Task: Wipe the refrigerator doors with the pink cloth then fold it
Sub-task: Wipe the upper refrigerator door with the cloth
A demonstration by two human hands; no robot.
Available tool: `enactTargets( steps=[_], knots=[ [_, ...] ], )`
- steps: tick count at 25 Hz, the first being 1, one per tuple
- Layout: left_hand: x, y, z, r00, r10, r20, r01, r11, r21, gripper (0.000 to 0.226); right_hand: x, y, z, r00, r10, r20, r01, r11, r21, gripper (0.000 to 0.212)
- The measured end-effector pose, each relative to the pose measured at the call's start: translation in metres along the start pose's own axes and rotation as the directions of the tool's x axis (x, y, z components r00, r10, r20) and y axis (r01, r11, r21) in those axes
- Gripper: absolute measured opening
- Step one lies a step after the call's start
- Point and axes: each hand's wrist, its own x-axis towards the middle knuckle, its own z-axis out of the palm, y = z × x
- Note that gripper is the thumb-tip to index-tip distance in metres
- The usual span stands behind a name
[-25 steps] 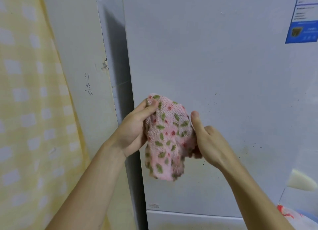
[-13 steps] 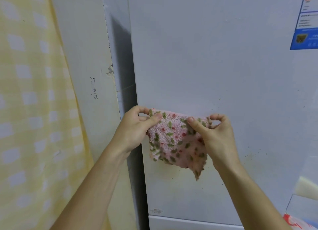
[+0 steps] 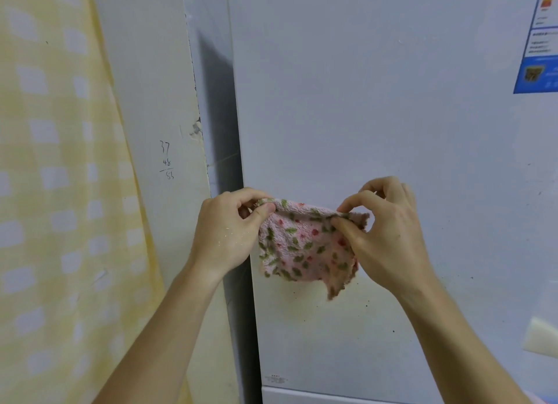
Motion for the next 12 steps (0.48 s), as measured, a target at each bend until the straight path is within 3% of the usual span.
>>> enactTargets(
  steps=[4,6,8,10,12],
  knots=[
    [0.007,-0.009,0.012,0.98,0.137,-0.145,-0.133,0.99,0.036,0.005,0.001,-0.004,0.009,0.99,-0.074,-0.117,0.08,0.995,0.051,0.015],
    [0.01,-0.01,0.017,0.977,0.137,-0.165,-0.142,0.99,-0.018,0.005,0.003,-0.013,-0.001,0.996,0.071,0.063,-0.085,0.961,0.263,0.012],
    [0.01,-0.008,0.022,0.979,0.085,-0.183,-0.1,0.992,-0.072,0.003,0.004,-0.019,-0.007,0.927,0.131,0.352,-0.294,0.837,0.462,0.012],
    [0.008,-0.001,0.024,0.995,-0.046,-0.085,0.022,0.965,-0.263,0.005,0.003,-0.022,-0.008,0.842,0.036,0.538,-0.416,0.679,0.605,0.017],
    [0.006,0.007,0.023,0.989,-0.132,0.068,0.149,0.881,-0.448,0.011,0.002,-0.022,-0.001,0.815,-0.091,0.573,-0.443,0.54,0.716,0.032]
  ],
)
